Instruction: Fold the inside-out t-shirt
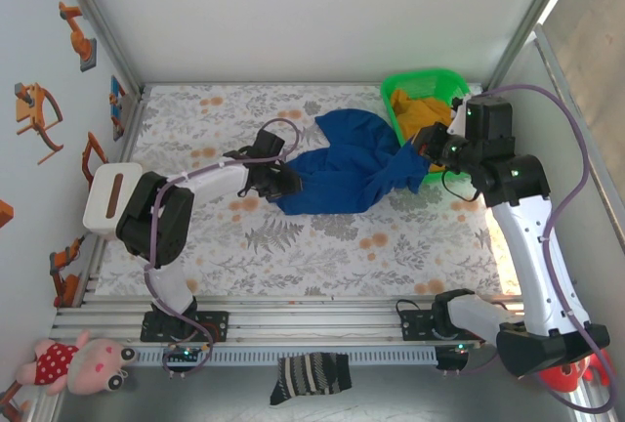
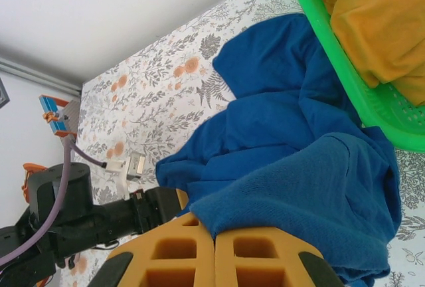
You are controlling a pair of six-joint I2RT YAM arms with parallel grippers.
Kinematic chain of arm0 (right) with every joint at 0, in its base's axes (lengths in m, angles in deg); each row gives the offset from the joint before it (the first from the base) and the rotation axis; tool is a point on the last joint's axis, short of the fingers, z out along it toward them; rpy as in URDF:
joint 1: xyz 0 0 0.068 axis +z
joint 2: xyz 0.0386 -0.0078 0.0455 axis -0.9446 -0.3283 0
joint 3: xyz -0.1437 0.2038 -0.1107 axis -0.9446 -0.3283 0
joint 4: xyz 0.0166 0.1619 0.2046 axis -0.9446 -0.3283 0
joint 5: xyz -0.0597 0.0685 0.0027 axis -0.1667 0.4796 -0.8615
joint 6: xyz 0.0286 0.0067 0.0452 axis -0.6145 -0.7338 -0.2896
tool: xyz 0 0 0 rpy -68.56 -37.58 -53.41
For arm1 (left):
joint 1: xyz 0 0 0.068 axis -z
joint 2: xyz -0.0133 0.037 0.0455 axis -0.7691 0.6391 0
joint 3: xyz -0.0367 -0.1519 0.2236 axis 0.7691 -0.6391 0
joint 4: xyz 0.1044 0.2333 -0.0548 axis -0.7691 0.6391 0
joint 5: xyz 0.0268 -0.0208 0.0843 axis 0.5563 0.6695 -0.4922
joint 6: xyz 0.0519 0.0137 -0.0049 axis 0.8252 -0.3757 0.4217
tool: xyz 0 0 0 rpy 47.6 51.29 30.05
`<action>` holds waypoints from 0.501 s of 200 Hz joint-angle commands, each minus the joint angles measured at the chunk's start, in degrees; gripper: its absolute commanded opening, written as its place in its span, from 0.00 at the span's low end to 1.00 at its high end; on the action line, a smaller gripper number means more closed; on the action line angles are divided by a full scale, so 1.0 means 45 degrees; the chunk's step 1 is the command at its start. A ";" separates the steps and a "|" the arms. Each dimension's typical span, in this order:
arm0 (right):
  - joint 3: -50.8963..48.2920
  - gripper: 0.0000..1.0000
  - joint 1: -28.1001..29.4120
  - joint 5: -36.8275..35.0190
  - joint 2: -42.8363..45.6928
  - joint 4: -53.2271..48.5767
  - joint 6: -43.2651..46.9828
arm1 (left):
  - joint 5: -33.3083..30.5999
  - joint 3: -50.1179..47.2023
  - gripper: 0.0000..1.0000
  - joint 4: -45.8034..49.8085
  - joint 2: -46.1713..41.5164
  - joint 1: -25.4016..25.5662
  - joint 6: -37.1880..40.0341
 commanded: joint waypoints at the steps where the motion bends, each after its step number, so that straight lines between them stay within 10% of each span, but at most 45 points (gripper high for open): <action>1: -0.0020 0.00 -0.0173 -0.0077 0.0165 0.0210 -0.0026 | -0.0337 0.0243 0.40 0.0353 0.0167 0.0121 0.0320; 100: 0.0019 0.00 -0.0251 -0.0045 0.0123 0.0194 -0.0030 | -0.1684 0.0398 0.34 0.0655 -0.0277 0.0568 0.0703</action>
